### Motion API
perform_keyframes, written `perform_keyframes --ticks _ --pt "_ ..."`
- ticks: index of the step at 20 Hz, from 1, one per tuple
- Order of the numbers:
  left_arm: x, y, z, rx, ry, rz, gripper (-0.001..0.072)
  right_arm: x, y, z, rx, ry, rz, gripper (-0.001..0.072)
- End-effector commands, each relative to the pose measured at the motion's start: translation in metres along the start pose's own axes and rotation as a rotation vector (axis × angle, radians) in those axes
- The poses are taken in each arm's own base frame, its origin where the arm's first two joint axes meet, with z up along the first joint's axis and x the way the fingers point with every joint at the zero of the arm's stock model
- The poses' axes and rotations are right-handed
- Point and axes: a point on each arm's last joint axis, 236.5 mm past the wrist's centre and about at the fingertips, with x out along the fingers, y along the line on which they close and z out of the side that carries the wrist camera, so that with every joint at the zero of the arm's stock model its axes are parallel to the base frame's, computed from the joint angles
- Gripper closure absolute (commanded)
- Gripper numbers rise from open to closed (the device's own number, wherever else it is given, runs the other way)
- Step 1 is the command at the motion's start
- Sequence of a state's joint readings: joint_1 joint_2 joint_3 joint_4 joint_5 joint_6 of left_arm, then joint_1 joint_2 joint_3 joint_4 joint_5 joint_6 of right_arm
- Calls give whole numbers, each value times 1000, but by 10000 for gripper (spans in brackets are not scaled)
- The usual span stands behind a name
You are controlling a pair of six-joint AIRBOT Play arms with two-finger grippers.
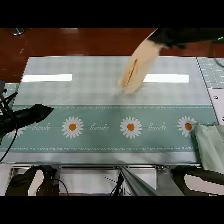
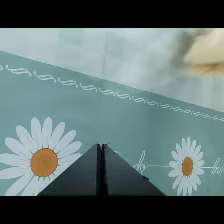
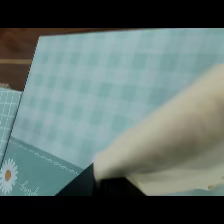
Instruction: Fold the shirts.
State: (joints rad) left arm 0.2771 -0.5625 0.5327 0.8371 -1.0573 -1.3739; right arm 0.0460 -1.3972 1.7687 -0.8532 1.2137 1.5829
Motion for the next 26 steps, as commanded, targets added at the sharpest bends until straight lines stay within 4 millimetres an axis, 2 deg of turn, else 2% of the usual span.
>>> perform_keyframes --ticks 1,4,6,8,11,12,14,16,18,21,24,26 --pt "0 0 0 0 0 1 683 -75 -30 25 63 -52 -119 685" --pt "0 0 0 1 -2 1 683 -139 -62 32 161 -135 -211 685" --pt "0 0 0 0 -2 1 683 -178 -81 26 215 -170 -277 685" --pt "0 0 0 0 -2 1 683 -209 -104 7 275 -152 -369 685" --pt "0 0 1 0 -4 1 683 -249 -141 -46 387 -26 -577 686" --pt "0 1 2 0 -8 2 683 -264 -150 -56 411 -20 -646 686" --pt "0 1 6 -1 -27 3 683 -282 -155 -71 454 -49 -688 687" --pt "0 -2 13 -12 -55 -10 683 -292 -165 -101 549 -50 -721 687" --pt "-1 -8 15 -27 -64 -34 683 -308 -183 -147 676 -41 -811 687" --pt "0 -15 15 -26 -66 -56 683 -346 -204 -217 849 -45 -1004 686" --pt "4 -26 13 4 -65 -78 683 -398 -205 -285 1033 -55 -1273 685" --pt "7 -37 10 26 -60 -104 683 -403 -197 -309 1095 -74 -1330 684"
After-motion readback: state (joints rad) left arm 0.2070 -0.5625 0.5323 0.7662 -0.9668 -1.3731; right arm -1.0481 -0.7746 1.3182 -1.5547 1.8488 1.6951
